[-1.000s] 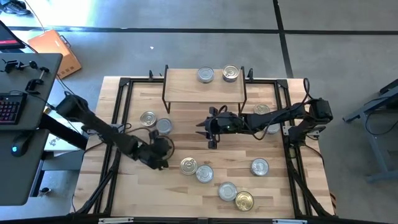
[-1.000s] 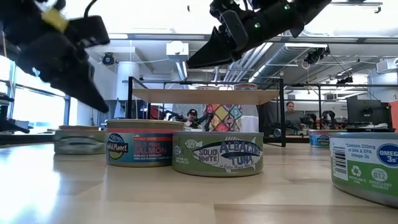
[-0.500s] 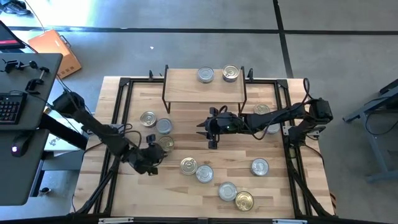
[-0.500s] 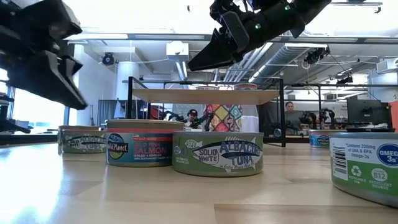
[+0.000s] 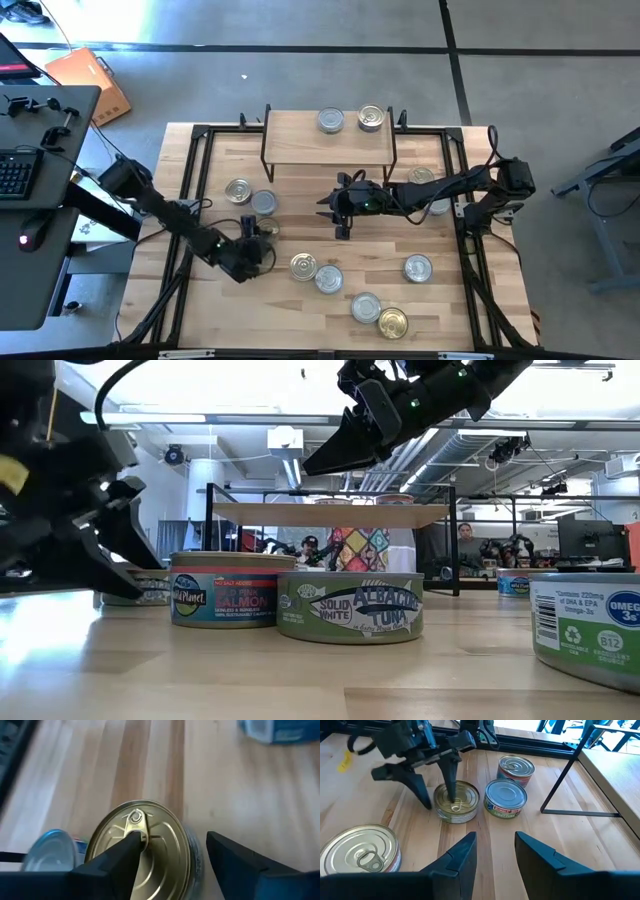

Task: Stack canned seafood by type on shelf
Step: Put the top left green tuna can on the shelf

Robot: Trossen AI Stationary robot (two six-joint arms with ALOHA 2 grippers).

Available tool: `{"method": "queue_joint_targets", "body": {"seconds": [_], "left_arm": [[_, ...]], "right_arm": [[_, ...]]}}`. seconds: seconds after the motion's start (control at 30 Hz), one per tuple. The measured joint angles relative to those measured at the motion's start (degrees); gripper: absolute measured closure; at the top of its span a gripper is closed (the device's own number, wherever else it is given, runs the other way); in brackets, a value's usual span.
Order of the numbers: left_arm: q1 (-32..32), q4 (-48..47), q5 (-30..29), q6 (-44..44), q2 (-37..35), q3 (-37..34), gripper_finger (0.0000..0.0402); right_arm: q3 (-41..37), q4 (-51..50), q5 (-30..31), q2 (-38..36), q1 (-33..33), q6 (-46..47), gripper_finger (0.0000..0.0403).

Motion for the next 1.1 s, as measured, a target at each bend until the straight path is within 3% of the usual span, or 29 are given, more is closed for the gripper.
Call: {"method": "queue_joint_targets", "body": {"seconds": [0.13, 0.5, 0.77, 1.1], "left_arm": [[-0.01, 0.39, -3.18, 0.43, 3.37, 0.16, 0.0214], [-0.05, 0.51, -4.45, 4.65, 6.38, 2.02, 0.0348], [-0.05, -0.74, -3.39, 9.32, 6.42, 4.57, 0.0395], [-0.05, -9.97, -2.87, 11.87, 6.77, 10.88, 0.0401]], "right_arm": [[0.0, 0.0, 0.0, 0.0, 0.0, 0.0, 0.0279], [0.0, 0.0, 0.02, 0.0, 0.0, 0.16, 0.0279], [0.0, -0.34, 0.02, 0.0, 0.0, 0.23, 0.0279], [0.0, -2.14, 0.02, 0.04, 0.0, 1.28, 0.0279]]}}
